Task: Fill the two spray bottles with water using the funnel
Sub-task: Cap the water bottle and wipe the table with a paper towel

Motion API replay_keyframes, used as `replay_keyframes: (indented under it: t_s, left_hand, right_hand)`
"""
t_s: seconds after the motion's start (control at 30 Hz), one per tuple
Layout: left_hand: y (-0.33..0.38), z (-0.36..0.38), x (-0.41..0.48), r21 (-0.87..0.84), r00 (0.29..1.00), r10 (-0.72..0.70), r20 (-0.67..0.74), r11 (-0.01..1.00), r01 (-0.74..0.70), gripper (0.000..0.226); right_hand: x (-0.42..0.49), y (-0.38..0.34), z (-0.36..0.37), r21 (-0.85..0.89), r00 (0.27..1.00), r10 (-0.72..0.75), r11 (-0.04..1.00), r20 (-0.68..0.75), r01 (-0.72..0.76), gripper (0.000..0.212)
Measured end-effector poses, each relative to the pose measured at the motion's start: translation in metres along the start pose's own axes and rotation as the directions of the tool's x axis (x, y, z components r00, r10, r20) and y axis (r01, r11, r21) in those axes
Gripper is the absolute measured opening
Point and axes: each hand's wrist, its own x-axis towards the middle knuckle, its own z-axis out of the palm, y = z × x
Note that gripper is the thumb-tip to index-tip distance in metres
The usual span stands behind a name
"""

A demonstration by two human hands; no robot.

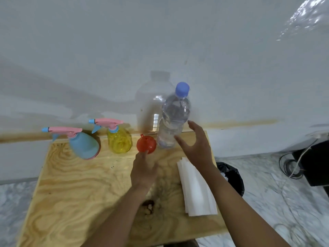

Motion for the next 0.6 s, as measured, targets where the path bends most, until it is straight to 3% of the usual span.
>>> replay_keyframes:
  t_s: [0.13,0.23,0.43,0.6]
  left_hand:
    - [-0.015,0.023,-0.049,0.122,0.968,0.143,0.207,0.978,-0.17,0.062]
    - [-0.016,0.042,-0.071,0.22,0.924,0.169,0.343,0.942,-0.254,0.063]
    - [-0.005,0.063,-0.085,0.373,0.933,0.142,0.331,0.888,-0.268,0.064]
    - [-0.001,0.07,-0.087,0.422,0.951,0.071,0.3,0.884,-0.2,0.069]
  right_hand:
    - [-0.054,0.039,-0.018,-0.116,0.992,0.095,0.988,-0.088,-0.105,0.043]
    - [-0.088,0.068,-0.029,-0.195,0.954,0.291,0.934,-0.067,-0.299,0.029]
    - [-0.131,0.111,-0.039,-0.342,0.886,0.455,0.85,0.092,-0.401,0.025]
    - [-0.14,0.129,-0.027,-0.51,0.877,0.411,0.826,0.249,-0.242,0.048]
